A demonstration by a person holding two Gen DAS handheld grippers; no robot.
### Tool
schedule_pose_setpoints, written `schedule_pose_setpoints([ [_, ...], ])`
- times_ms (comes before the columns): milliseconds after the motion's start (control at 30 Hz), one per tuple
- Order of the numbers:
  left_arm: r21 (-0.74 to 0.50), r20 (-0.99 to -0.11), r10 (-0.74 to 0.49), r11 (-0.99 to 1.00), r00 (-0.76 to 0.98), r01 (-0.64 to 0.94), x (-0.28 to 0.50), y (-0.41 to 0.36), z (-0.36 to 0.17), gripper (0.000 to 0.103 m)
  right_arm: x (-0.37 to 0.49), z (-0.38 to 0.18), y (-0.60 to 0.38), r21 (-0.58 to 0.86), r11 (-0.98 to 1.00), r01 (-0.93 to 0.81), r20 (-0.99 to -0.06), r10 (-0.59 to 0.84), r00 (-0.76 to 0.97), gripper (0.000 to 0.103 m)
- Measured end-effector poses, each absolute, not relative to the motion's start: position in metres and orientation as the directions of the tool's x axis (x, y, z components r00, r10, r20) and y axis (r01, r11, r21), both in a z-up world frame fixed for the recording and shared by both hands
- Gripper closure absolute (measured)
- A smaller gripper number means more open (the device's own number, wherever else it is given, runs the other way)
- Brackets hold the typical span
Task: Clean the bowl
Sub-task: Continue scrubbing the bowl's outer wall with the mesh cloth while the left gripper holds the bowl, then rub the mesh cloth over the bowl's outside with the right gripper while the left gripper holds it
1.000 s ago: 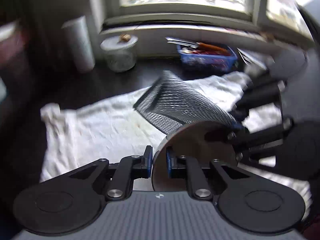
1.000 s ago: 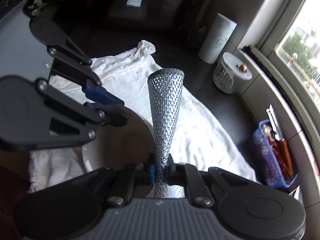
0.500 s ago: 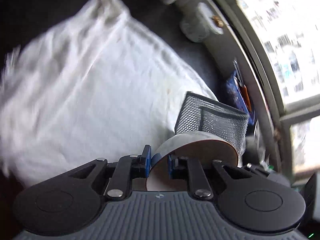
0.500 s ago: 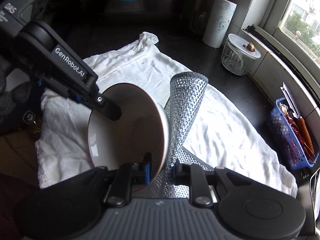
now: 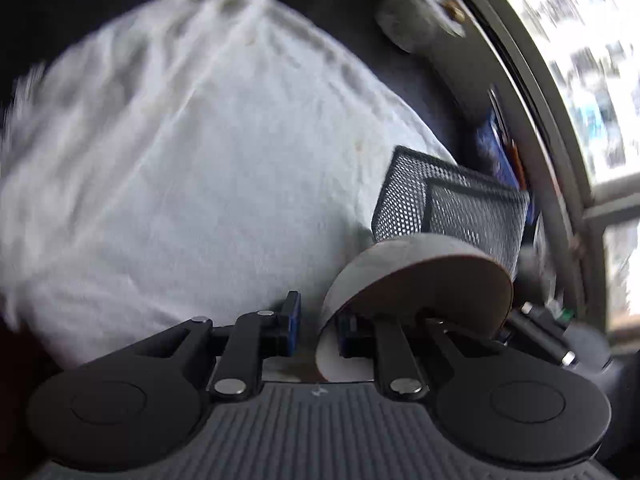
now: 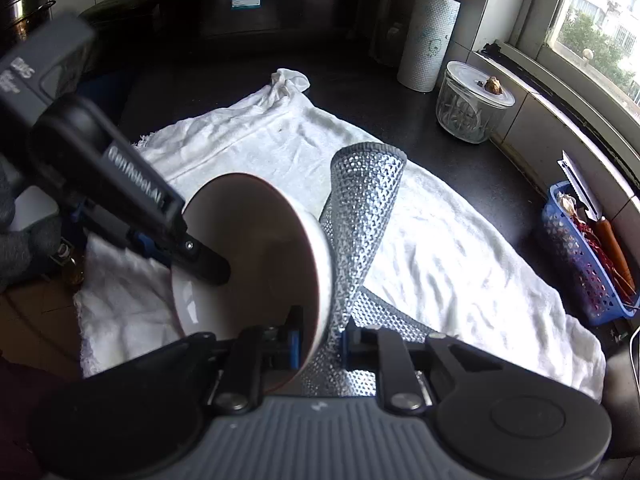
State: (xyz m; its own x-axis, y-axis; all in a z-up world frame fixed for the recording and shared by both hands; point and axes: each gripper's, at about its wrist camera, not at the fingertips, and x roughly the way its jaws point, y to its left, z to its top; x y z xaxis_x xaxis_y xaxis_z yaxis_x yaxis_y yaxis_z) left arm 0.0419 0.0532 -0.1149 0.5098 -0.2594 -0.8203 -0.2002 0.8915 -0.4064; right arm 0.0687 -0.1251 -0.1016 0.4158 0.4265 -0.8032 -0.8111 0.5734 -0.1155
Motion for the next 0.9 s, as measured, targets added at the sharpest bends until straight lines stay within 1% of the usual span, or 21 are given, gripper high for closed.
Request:
schedule_pose_setpoints([
  [33, -0.304, -0.822, -0.202, 0.946, 0.533, -0.111, 0.042, 0.039, -0.104, 0.087, 0.069, -0.099, -0.125, -0.129, 0.570, -0.812, -0.802, 0.421, 0.423, 0.090],
  [67, -0.168, -0.811, -0.131, 0.986, 0.569, -0.012, 0.040, 0.021, -0.093, 0.087, 0.070, -0.096, -0.125, -0.143, 0.565, -0.813, -0.802, 0.416, 0.430, 0.092],
  [100, -0.125, -0.805, -0.112, 0.992, 0.582, 0.018, 0.039, 0.015, -0.089, 0.087, 0.071, -0.093, -0.125, -0.156, 0.560, -0.814, -0.801, 0.410, 0.435, 0.092],
  [167, 0.045, -0.766, -0.055, 0.989, 0.640, 0.139, 0.034, -0.007, -0.078, 0.087, 0.071, -0.088, -0.122, -0.184, 0.534, -0.826, -0.806, 0.399, 0.437, 0.093],
  [267, 0.124, -0.733, -0.060, 0.967, 0.678, 0.220, 0.030, -0.021, -0.068, 0.087, 0.070, -0.082, -0.120, -0.175, 0.517, -0.838, -0.809, 0.409, 0.421, 0.092],
  [367, 0.070, -0.738, -0.077, 0.979, 0.670, 0.189, 0.035, -0.017, -0.068, 0.087, 0.071, -0.083, -0.119, -0.173, 0.516, -0.839, -0.811, 0.408, 0.418, 0.092],
  [400, 0.008, -0.745, -0.098, 0.988, 0.660, 0.156, 0.038, -0.010, -0.068, 0.087, 0.073, -0.085, -0.119, -0.153, 0.525, -0.837, -0.815, 0.411, 0.407, 0.090],
  [467, -0.190, -0.767, -0.175, 0.981, 0.617, 0.041, 0.045, 0.018, -0.071, 0.086, 0.077, -0.090, -0.122, -0.107, 0.538, -0.836, -0.827, 0.419, 0.376, 0.088],
  [500, -0.213, -0.769, -0.183, 0.977, 0.612, 0.025, 0.044, 0.023, -0.072, 0.086, 0.077, -0.092, -0.122, -0.098, 0.541, -0.835, -0.829, 0.419, 0.369, 0.088],
  [567, -0.314, -0.769, -0.221, 0.948, 0.599, -0.054, 0.044, 0.041, -0.078, 0.086, 0.077, -0.096, -0.122, -0.082, 0.545, -0.834, -0.832, 0.423, 0.358, 0.087],
  [600, -0.341, -0.769, -0.229, 0.937, 0.597, -0.080, 0.043, 0.046, -0.080, 0.086, 0.077, -0.097, -0.122, -0.074, 0.547, -0.834, -0.833, 0.426, 0.353, 0.087],
  [667, -0.445, -0.763, -0.264, 0.876, 0.590, -0.183, 0.043, 0.063, -0.089, 0.085, 0.076, -0.098, -0.120, -0.068, 0.549, -0.833, -0.832, 0.429, 0.351, 0.086],
  [800, -0.595, -0.740, -0.338, 0.733, 0.582, -0.331, 0.041, 0.087, -0.108, 0.084, 0.074, -0.097, -0.117, -0.067, 0.552, -0.831, -0.828, 0.434, 0.355, 0.083],
  [900, -0.651, -0.728, -0.378, 0.643, 0.572, -0.404, 0.038, 0.098, -0.120, 0.083, 0.074, -0.097, -0.117, -0.063, 0.554, -0.830, -0.825, 0.438, 0.356, 0.081],
])
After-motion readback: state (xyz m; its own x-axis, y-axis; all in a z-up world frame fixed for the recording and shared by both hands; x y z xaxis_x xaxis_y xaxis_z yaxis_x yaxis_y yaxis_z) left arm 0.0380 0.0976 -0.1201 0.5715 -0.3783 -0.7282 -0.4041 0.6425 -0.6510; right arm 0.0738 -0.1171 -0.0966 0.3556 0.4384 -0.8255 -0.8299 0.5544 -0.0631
